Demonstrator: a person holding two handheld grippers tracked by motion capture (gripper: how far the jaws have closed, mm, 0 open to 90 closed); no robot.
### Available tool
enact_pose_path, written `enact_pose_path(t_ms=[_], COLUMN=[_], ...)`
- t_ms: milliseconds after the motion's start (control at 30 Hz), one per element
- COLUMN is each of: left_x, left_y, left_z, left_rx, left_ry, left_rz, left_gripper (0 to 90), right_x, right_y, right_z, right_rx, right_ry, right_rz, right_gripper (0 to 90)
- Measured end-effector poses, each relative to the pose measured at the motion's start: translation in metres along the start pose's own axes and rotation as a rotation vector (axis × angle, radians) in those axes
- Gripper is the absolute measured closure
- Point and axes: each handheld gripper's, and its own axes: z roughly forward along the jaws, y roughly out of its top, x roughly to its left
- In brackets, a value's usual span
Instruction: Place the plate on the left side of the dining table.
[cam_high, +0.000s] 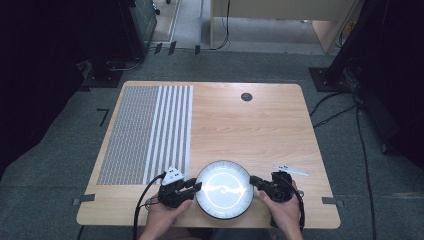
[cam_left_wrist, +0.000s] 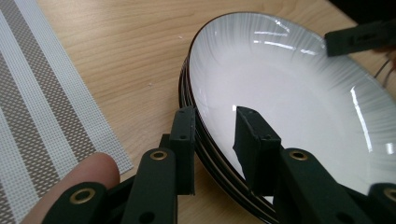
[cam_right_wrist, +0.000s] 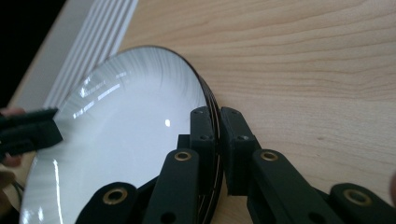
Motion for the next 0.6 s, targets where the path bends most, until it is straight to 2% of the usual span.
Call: enact_pose_path(t_ms=[67,133,233,300,333,433,467,600], left_x=[-0.001,0.0,0.001,0.0,-0.002,-0.001,0.0,0.001], left_y=[0.0,-0.001,-0.001,-0.002,-0.002,-0.002,-0.002,-0.001], left_z=[0.0,0.002,0.002,0.003,0.003,0.003,0.003,0.002], left_rx=[0.006,0.016,0.008,0.001,-0.002,0.0,0.001,0.001], left_ry=[0.004,0.009,0.009,0.02,0.027,0.023,0.017,0.01], left_rz=[-0.004,-0.012,-0.025,-0.024,-0.022,-0.022,-0.027,-0.038], left_gripper=[67.5,69.2,70.0,70.2,70.2,70.1,70.0,70.1], right_x=[0.003,0.007,0.009,0.006,0.006,-0.009,-0.013,-0.016], right_y=[0.0,0.0,-0.001,-0.001,-0.001,-0.001,-0.001,-0.002], right_z=[-0.002,-0.003,-0.002,-0.002,-0.002,-0.002,-0.001,-0.001], right_rx=[0.042,0.072,0.073,0.07,0.07,0.062,0.061,0.053], right_ry=[-0.019,-0.041,-0.056,-0.034,-0.034,0.068,0.094,0.115], right_rz=[-0.039,-0.058,-0.06,-0.015,-0.015,0.114,0.141,0.166], right_gripper=[82.8,82.4,82.6,83.0,83.0,82.9,82.8,82.7])
